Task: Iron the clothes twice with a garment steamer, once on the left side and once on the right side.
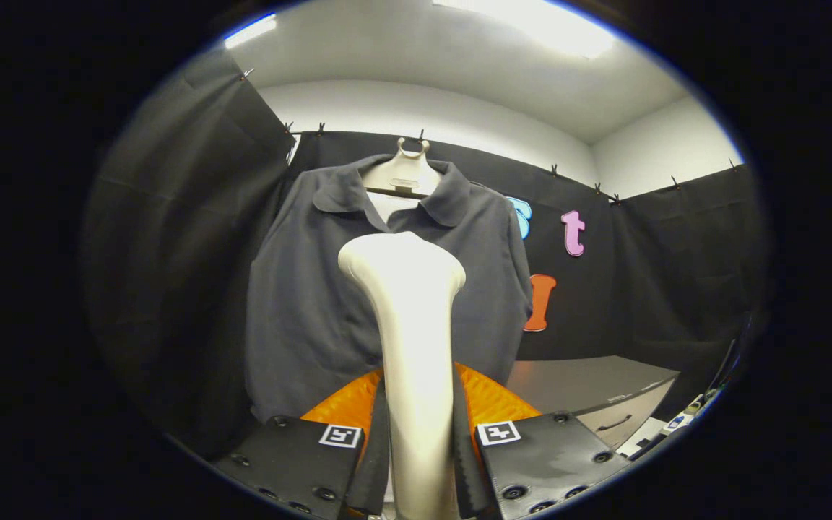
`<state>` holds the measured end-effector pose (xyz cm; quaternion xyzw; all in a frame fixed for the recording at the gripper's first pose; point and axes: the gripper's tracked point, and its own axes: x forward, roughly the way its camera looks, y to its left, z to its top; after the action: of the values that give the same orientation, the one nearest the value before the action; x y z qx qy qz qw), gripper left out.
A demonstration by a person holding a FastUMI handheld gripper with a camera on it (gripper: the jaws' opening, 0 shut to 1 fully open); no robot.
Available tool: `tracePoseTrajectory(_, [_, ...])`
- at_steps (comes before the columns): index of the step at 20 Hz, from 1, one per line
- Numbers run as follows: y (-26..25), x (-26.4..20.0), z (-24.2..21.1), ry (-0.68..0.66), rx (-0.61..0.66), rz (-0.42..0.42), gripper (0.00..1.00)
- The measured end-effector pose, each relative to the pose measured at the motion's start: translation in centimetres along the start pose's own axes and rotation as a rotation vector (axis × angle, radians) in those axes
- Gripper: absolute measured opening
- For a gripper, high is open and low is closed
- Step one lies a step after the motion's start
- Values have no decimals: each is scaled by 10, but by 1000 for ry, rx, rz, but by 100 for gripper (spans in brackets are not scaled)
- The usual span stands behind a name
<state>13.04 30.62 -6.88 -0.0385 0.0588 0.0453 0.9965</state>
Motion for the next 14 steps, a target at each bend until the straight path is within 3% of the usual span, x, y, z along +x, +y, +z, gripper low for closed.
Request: tracePoseTrajectory(14, [82,79,-10,11,10,84,44])
